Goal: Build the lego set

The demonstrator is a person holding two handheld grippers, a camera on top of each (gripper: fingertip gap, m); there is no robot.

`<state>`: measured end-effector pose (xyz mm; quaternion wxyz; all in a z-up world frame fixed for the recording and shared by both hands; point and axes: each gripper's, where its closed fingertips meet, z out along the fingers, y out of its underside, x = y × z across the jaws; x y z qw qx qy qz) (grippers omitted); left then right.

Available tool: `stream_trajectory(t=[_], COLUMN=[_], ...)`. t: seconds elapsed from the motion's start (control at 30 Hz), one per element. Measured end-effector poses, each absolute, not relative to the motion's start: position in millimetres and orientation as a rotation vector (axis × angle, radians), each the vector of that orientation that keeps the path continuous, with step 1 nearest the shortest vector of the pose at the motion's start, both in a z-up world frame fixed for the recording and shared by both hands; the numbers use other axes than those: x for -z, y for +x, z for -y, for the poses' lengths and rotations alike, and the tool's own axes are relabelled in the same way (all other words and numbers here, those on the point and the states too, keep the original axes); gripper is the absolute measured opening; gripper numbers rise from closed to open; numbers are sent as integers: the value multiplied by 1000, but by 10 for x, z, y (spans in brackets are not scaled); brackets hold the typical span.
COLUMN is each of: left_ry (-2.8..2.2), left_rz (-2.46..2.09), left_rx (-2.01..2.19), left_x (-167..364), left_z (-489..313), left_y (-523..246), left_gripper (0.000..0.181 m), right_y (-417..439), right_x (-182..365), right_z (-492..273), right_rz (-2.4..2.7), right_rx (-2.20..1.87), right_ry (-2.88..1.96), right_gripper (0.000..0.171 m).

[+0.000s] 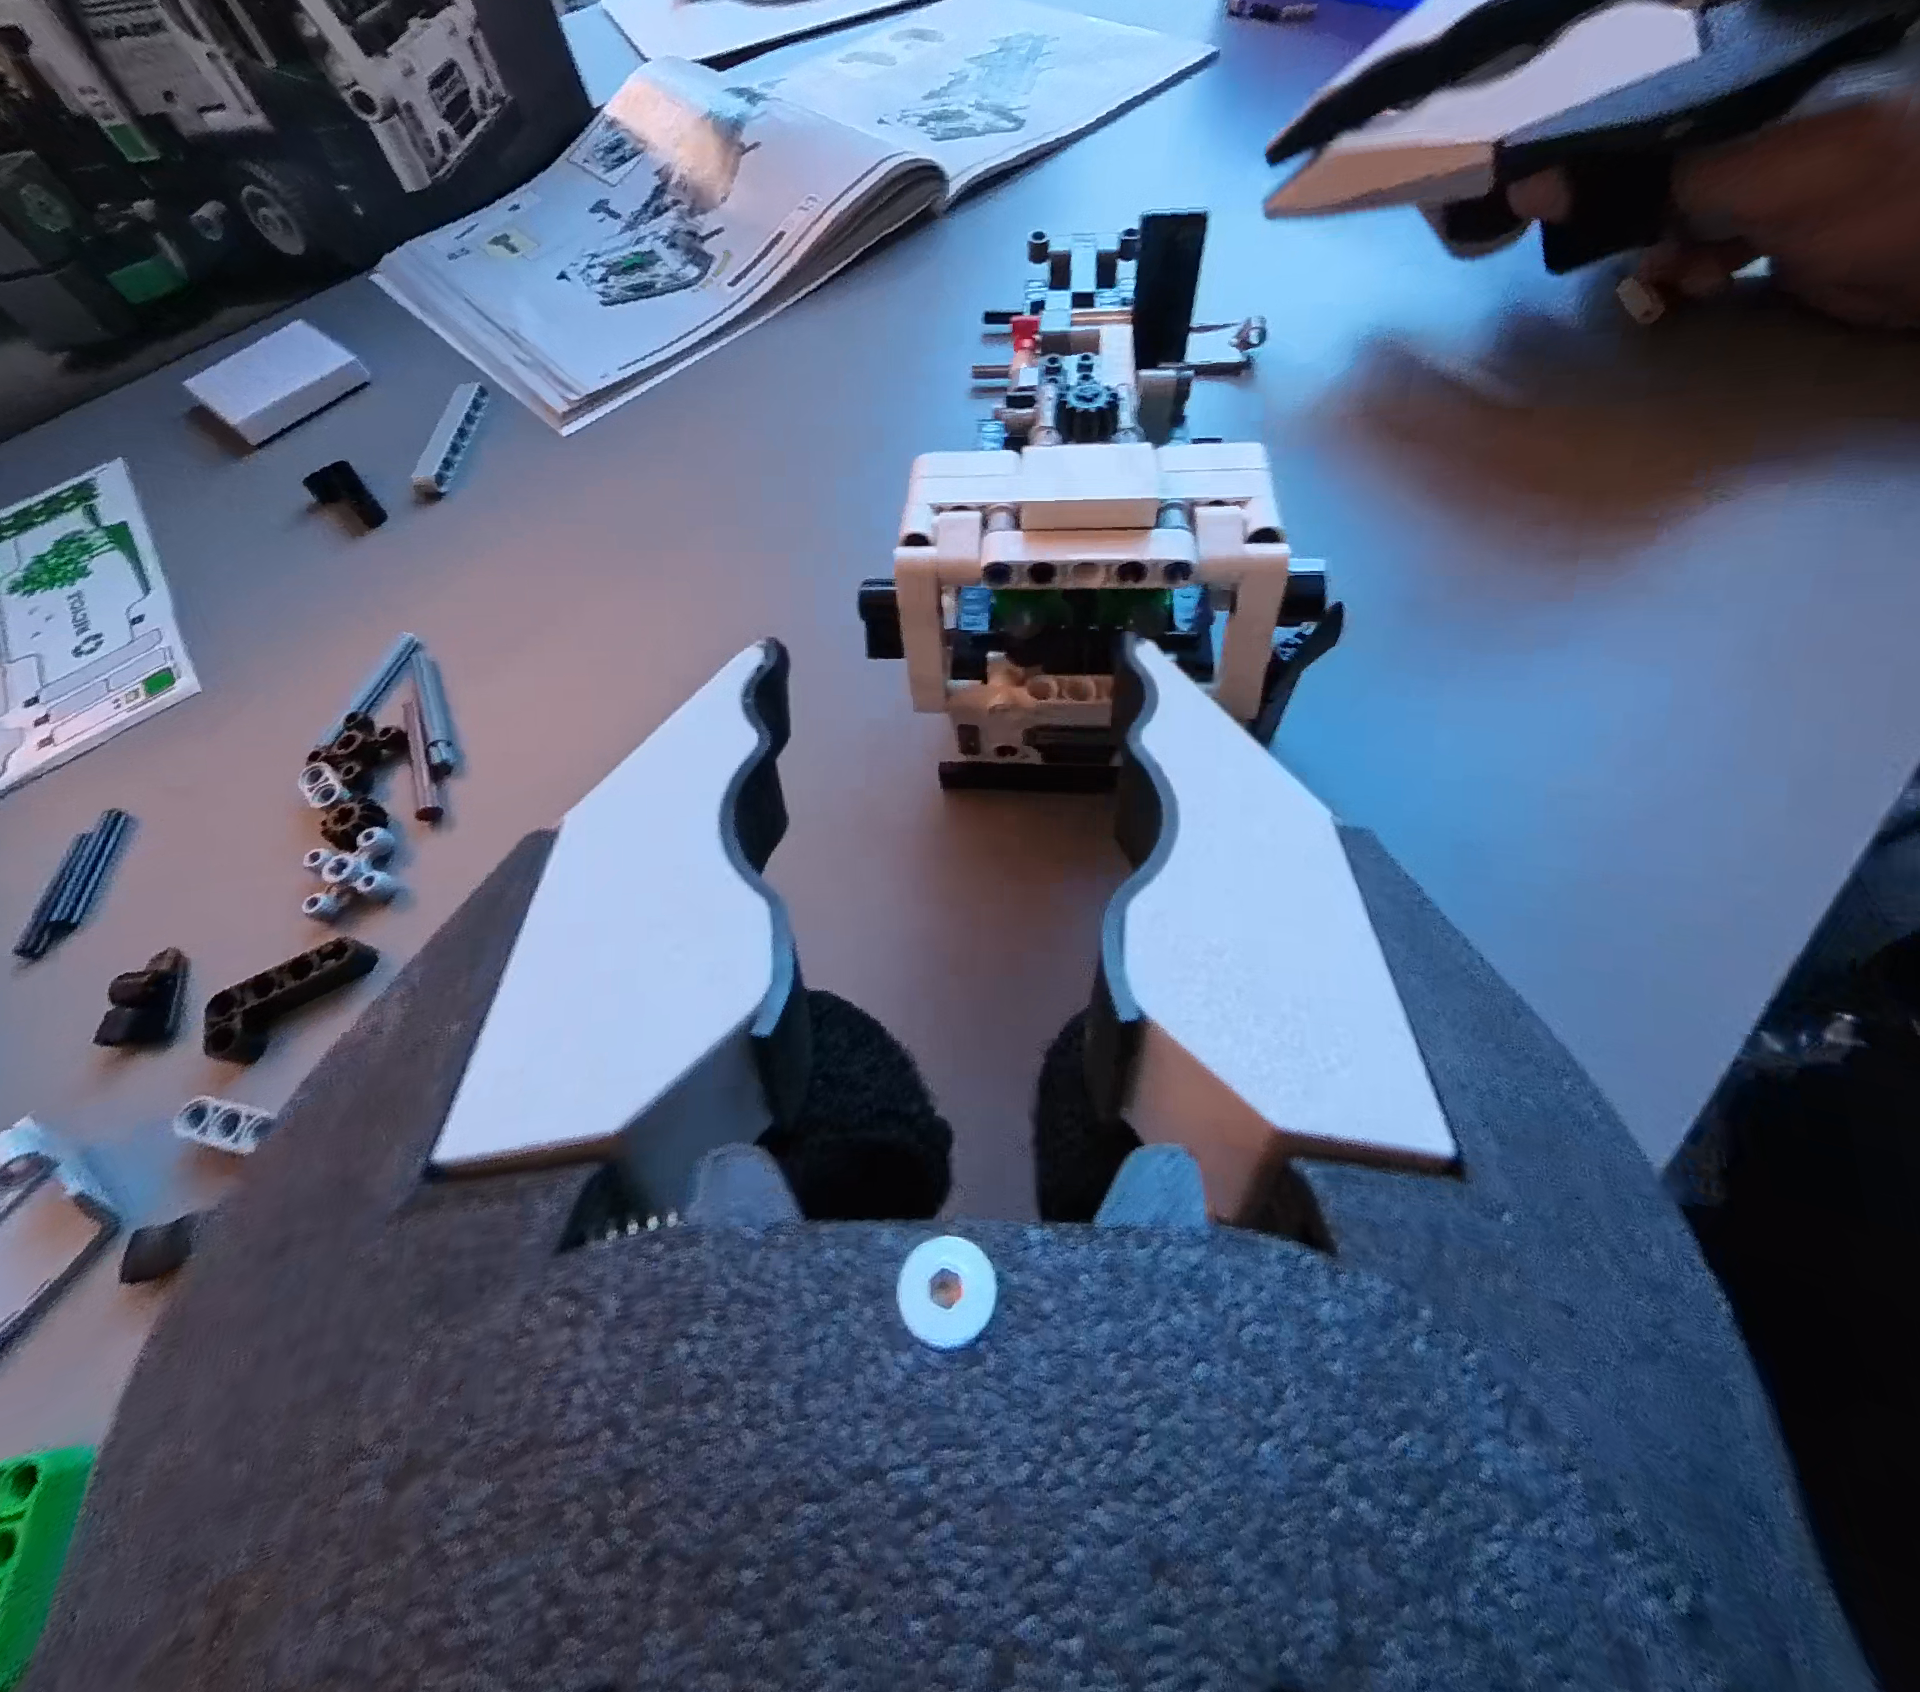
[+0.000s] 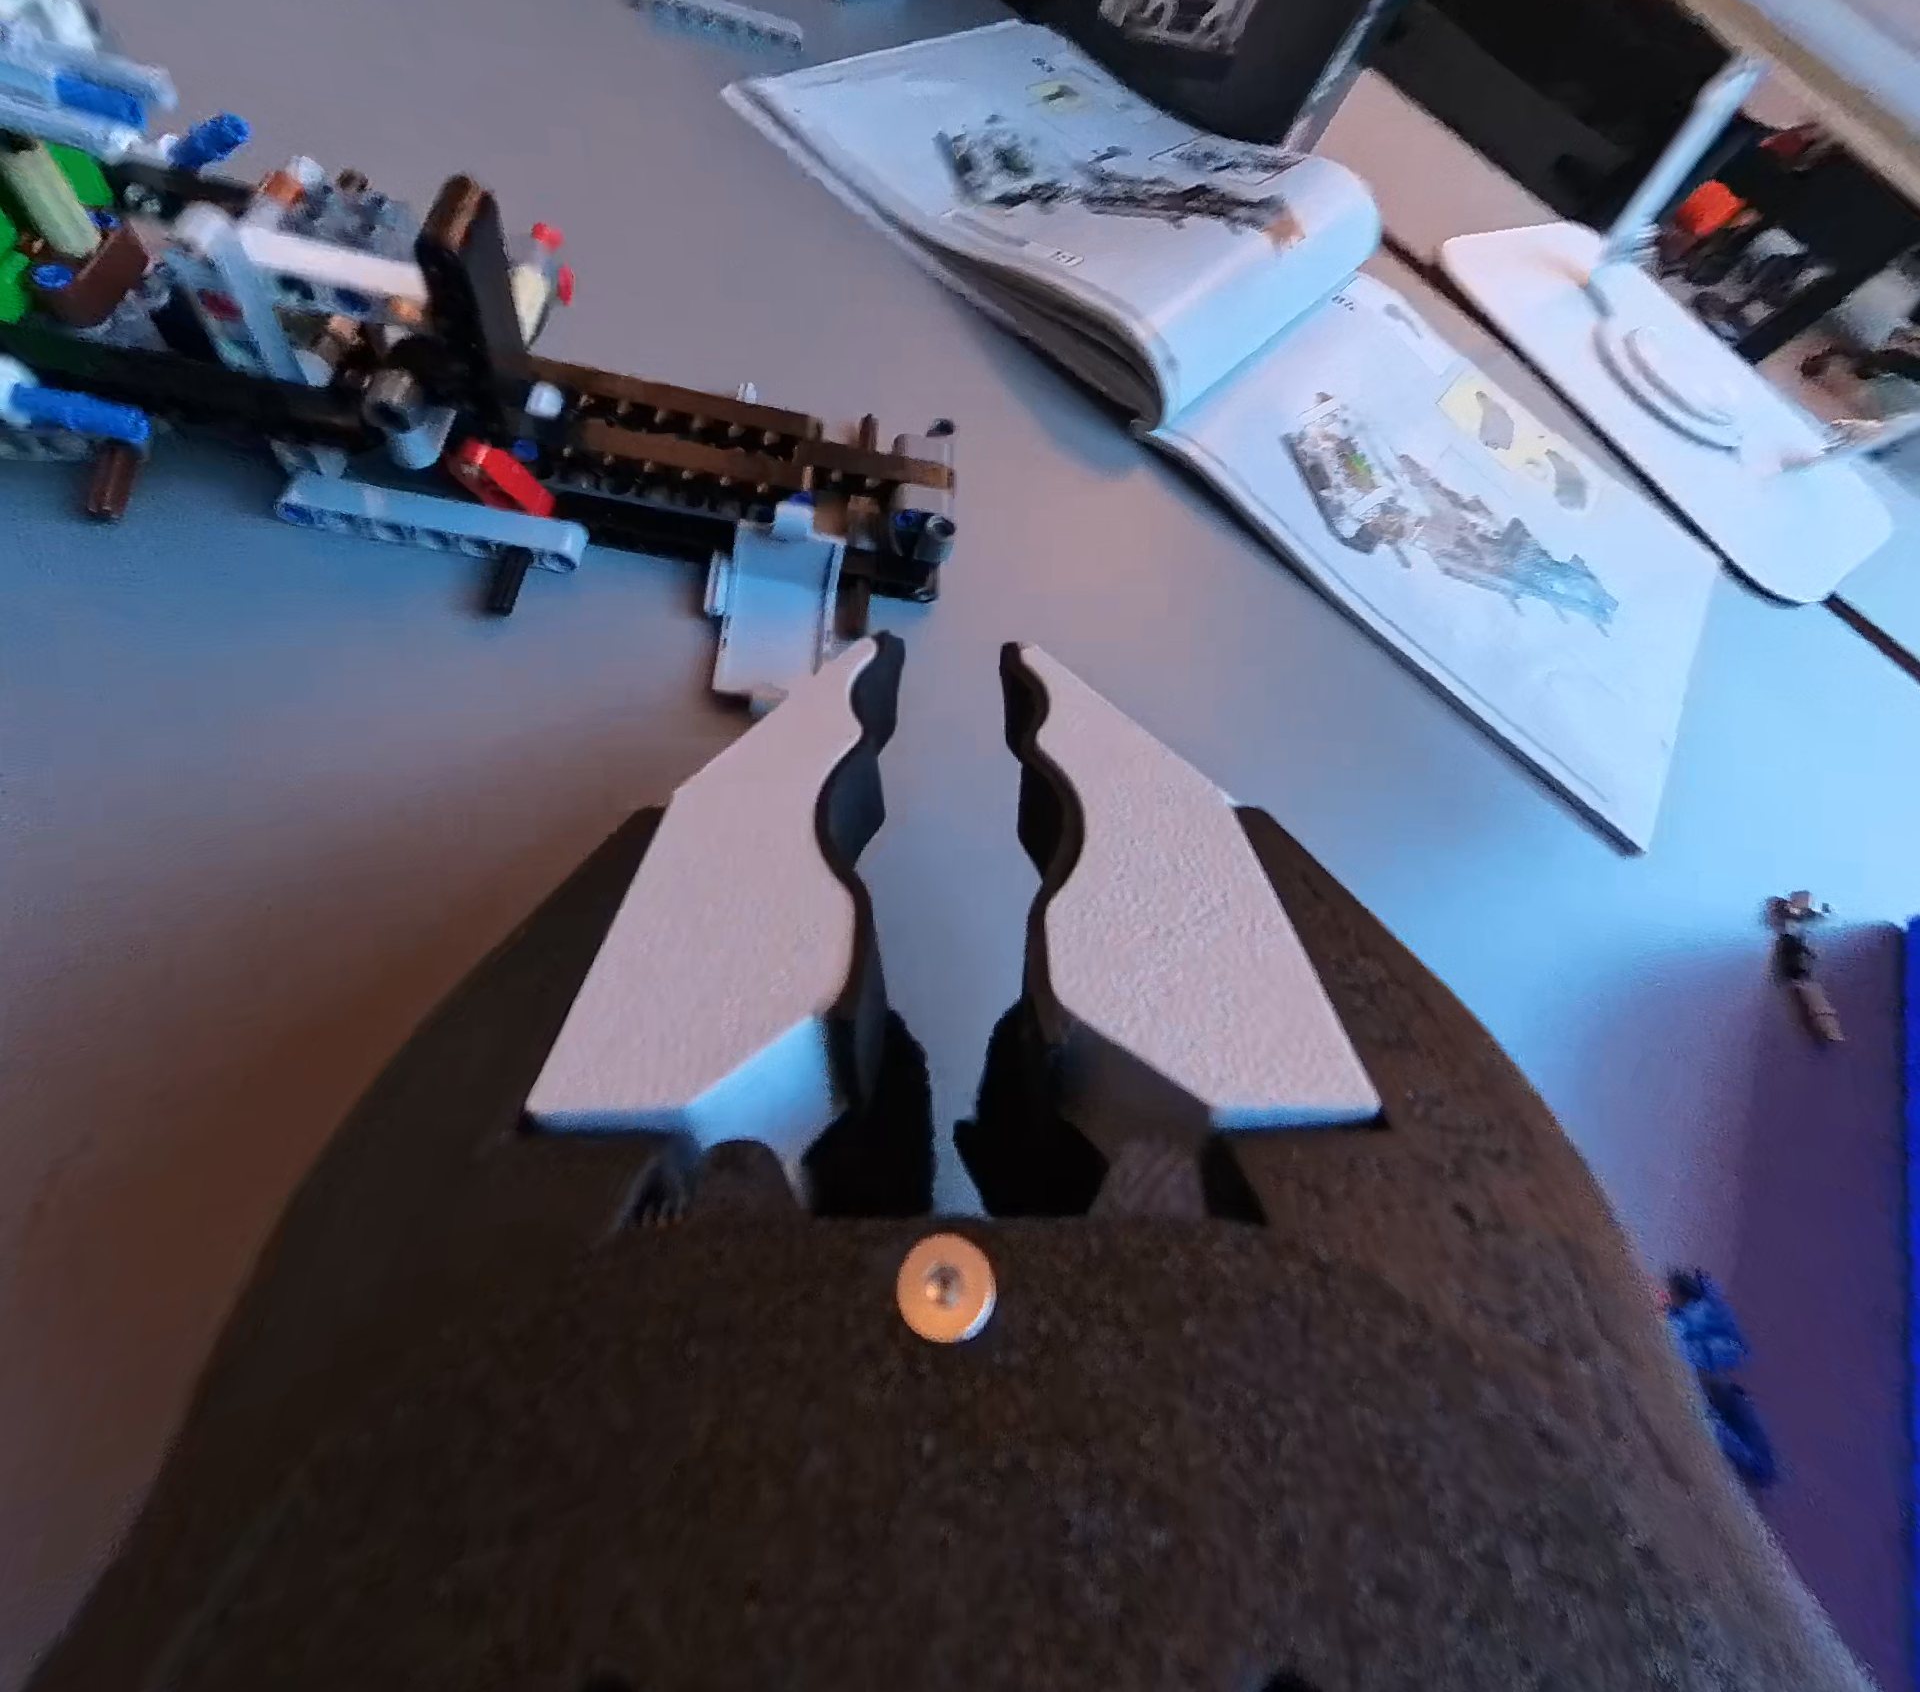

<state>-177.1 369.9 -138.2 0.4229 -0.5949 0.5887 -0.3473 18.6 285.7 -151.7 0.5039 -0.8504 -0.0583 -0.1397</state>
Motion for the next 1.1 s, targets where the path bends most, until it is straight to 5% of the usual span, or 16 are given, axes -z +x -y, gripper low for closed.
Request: stream_trajectory(t=[0.2,0.43,0.57,0.7,1.1], left_ry=[-1405,-1532,-1591,-1592,-1605], left_rz=[-1535,-1595,-1594,-1557,-1574], left_rx=[929,871,859,979,1034], left_x=[1336,1534,1587,1492,1420], left_z=[-3533,-3471,-3516,-3469,-3418], left_y=[-1737,-1528,-1459,-1390,-1287], left_gripper=[123,140,137,110,85], right_y=[-465,-1355,-1303,-1317,-1378], right_x=[1294,1537,1529,1567,1632], right_z=[-2837,-3005,-3098,-3095,-3150], right_rz=[-173,-408,-476,-498,-579], right_rx=[-342,-1273,-1318,-1336,-1314], right_ry=[-2073,-2045,-2000,-2030,-2048], right_gripper=[23,26,11,11,9])
